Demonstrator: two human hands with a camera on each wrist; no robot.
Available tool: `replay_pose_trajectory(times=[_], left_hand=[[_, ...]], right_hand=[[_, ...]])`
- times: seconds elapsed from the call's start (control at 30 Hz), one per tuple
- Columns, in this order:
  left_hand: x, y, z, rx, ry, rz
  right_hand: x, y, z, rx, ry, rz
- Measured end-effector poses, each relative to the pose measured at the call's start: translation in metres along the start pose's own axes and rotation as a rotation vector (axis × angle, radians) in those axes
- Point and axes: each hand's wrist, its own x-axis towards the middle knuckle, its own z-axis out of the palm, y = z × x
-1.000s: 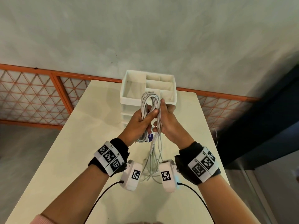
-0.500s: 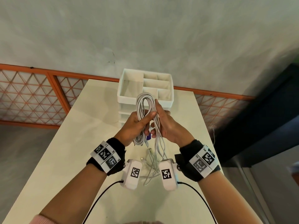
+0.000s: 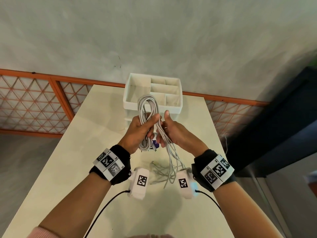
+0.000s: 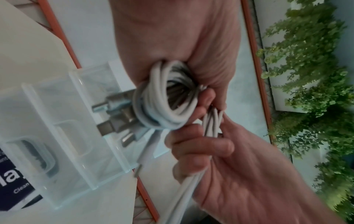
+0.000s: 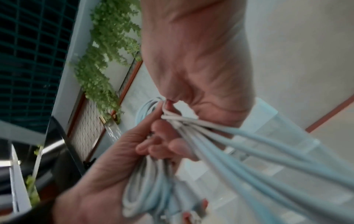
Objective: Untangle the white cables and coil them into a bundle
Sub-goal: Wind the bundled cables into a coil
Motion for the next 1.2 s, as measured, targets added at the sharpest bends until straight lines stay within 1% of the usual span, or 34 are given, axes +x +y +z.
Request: replay_pose_trajectory(times=[0.1,0.2,0.27,0.33,0.4,0.53,0.63,0.73,0.8,0.87,0.9,0.93,0.97,1.03,1.07,1.1,1.13,1.2], left_hand=[[0.0,-0.006,-0.001,-0.077,0.13,-0.033],[0.003,-0.011,-0.001,-0.098,0.239,-0.051],[0.002,-0.011,0.002,-0.077,0.276,-0.024],[0.003,-0.009,0.004,-0.065,0.305,0.017],[0.003,-0.007,0.008,-0.066,0.296,0.055],[0.0,0.002,0.017,-0.108,0.174,0.078],[-0.002,0.003,0.017,-0.137,0.121,0.047],[-0.001,0.0,0.01,-0.154,0.111,-0.024],[0.002,-0.002,0.005,-0.171,0.164,-0.04],[0.007,-0.004,0.0,-0.176,0.268,-0.018],[0.009,-0.003,0.0,-0.163,0.316,0.002],[0.011,-0.003,-0.001,-0.157,0.363,0.02],[0.012,-0.001,-0.001,-0.167,0.418,0.031],[0.015,0.002,-0.006,-0.244,0.537,0.01],[0.016,0.002,-0.01,-0.284,0.576,0.0],[0.017,0.002,-0.012,-0.313,0.594,-0.009],[0.017,0.001,-0.013,-0.339,0.598,-0.018],[0.017,-0.002,-0.014,-0.41,0.592,-0.044]], right_hand=[[-0.003,0.006,0.001,-0.034,0.028,-0.124],[-0.002,0.012,0.014,-0.025,0.166,-0.249],[-0.002,0.012,0.02,0.02,0.27,-0.284],[-0.003,0.007,0.021,0.099,0.303,-0.281],[-0.005,0.003,0.02,0.174,0.269,-0.269],[-0.008,-0.002,0.016,0.224,0.221,-0.279],[-0.008,-0.002,0.015,0.19,0.188,-0.287],[-0.013,-0.001,0.015,0.118,0.105,-0.296],[-0.017,0.0,0.013,0.054,-0.004,-0.28],[-0.019,0.0,0.013,-0.015,-0.142,-0.247],[-0.02,0.002,0.014,-0.045,-0.175,-0.248],[-0.019,0.005,0.015,-0.072,-0.163,-0.263],[-0.016,0.007,0.015,-0.09,-0.109,-0.282],[-0.011,0.014,0.014,-0.072,0.057,-0.32],[-0.008,0.018,0.013,-0.062,0.116,-0.341],[-0.006,0.02,0.013,-0.068,0.143,-0.356],[-0.004,0.021,0.013,-0.083,0.132,-0.365],[-0.004,0.02,0.017,-0.115,0.014,-0.362]])
